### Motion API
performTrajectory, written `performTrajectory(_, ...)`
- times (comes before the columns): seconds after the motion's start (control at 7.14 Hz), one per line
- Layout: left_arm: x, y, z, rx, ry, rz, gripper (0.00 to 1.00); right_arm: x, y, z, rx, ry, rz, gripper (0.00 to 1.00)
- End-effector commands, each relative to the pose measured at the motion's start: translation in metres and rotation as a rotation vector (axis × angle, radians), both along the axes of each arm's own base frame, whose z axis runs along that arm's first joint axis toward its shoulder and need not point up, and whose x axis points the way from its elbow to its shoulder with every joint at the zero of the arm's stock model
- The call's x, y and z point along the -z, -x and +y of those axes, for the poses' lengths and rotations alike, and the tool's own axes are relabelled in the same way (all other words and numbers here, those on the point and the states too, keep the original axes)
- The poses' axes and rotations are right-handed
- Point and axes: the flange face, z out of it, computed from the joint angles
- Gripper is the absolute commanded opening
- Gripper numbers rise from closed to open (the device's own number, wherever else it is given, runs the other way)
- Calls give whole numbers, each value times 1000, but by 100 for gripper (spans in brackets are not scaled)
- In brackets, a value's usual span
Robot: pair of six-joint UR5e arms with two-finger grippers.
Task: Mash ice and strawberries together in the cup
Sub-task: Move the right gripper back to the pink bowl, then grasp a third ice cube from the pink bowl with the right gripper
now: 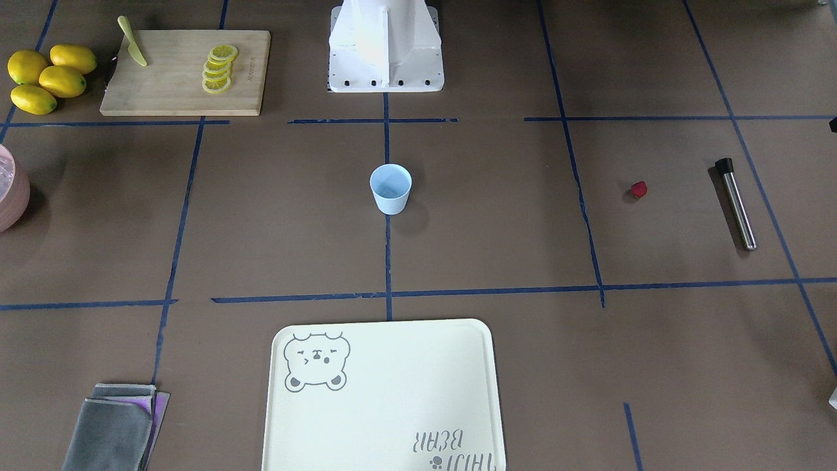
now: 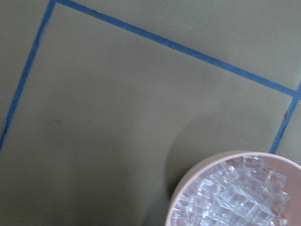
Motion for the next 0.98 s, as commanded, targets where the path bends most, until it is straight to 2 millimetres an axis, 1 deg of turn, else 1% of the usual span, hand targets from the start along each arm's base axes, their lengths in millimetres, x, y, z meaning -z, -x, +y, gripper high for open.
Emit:
performTrajectory(0.0, 0, 0, 0, 0, 1, 6, 100, -83, -16, 11, -6, -36, -11, 99)
performTrajectory(0.14, 2, 0, -1, 0, -4, 6, 100, -115, -16, 15, -2, -34, -8, 97)
performTrajectory(0.28, 1, -1, 0, -3, -4, 6, 100, -140, -17, 17, -2, -27, -5, 94)
performTrajectory(0.42, 2, -1, 0, -3, -5, 6, 100, -143, -18, 18, -12, -14, -3, 92)
performTrajectory(0.56, 3, -1, 0, -3, -6, 8, 100, -149, -19, 25, -10, 0, -1, 90)
performTrajectory(0.7, 3, -1, 0, -3, -6, 8, 100, -150, -21, 28, -11, 3, -1, 88)
performTrajectory(0.84, 4, -2, 0, -4, -6, 20, 100, -158, -23, 39, -9, 22, 7, 87)
